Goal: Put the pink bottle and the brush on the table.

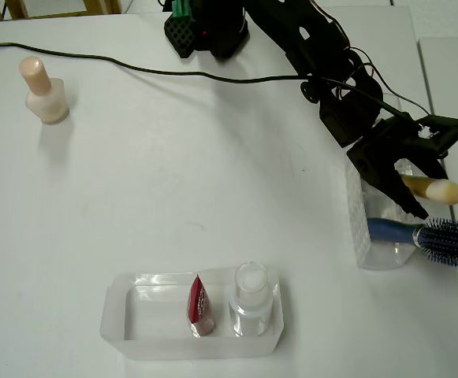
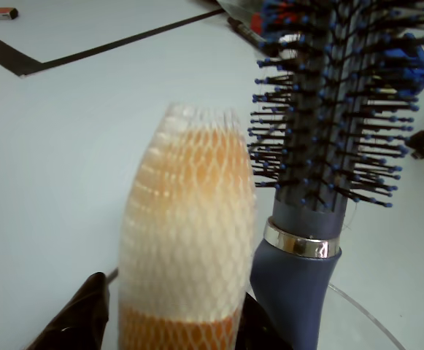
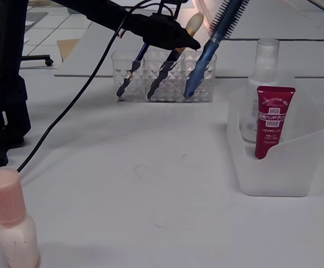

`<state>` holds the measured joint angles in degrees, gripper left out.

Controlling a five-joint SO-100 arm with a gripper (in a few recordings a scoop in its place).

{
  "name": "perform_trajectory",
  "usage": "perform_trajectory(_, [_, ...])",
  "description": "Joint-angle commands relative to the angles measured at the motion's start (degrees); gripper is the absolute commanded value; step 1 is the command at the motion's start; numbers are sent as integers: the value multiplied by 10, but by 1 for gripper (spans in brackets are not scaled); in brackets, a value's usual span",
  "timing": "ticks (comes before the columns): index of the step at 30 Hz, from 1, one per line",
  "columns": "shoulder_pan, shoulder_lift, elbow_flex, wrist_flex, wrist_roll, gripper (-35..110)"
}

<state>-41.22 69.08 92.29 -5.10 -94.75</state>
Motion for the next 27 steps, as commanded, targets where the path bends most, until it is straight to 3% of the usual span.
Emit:
perform_trajectory(1, [-5,25,-21,-3,-11,19])
perform_trajectory(27, [-7,47,-3,-3,-9,0])
